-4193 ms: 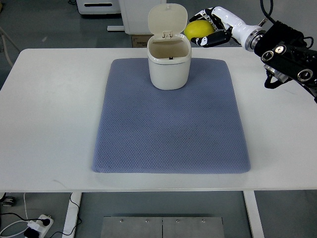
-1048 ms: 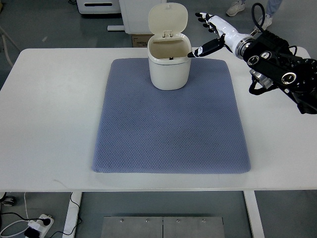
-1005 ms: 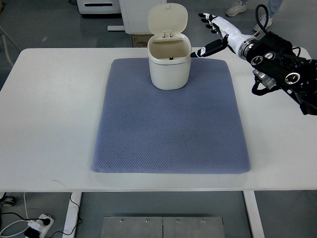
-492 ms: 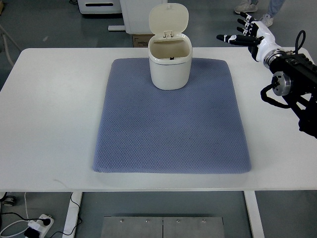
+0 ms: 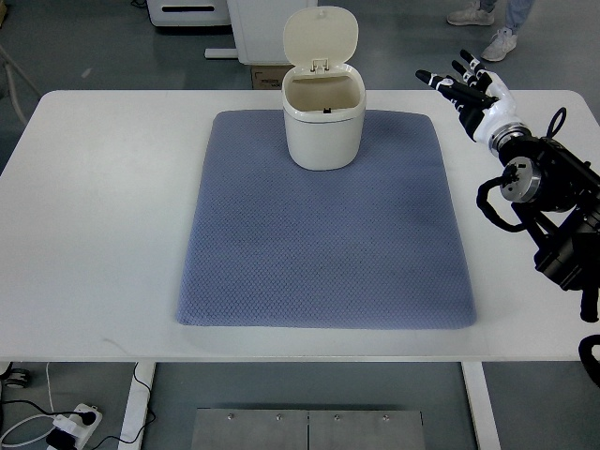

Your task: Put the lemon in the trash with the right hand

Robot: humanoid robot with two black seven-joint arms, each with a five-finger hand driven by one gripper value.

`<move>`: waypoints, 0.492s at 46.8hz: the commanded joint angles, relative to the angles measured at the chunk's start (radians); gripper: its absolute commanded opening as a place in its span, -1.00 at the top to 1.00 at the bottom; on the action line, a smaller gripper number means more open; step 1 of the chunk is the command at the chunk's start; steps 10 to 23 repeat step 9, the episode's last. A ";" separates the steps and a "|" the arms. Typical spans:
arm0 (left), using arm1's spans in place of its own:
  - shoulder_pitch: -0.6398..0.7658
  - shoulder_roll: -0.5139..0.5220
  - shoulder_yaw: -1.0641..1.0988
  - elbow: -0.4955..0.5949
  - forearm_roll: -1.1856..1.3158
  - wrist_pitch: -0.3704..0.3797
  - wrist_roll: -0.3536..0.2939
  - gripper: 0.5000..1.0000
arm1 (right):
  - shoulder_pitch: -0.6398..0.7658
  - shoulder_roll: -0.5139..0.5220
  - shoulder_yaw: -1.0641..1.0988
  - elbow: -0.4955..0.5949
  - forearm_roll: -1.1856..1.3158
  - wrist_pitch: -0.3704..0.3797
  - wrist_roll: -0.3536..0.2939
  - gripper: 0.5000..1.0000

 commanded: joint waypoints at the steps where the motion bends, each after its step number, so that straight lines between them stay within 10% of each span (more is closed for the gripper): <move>1: 0.000 0.000 0.000 0.000 0.000 0.000 0.000 -1.00 | -0.028 0.001 0.029 0.017 -0.001 0.003 0.002 -1.00; 23: 0.000 0.000 0.000 0.000 0.000 0.000 0.000 -1.00 | -0.099 -0.001 0.075 0.071 -0.001 0.003 0.017 -1.00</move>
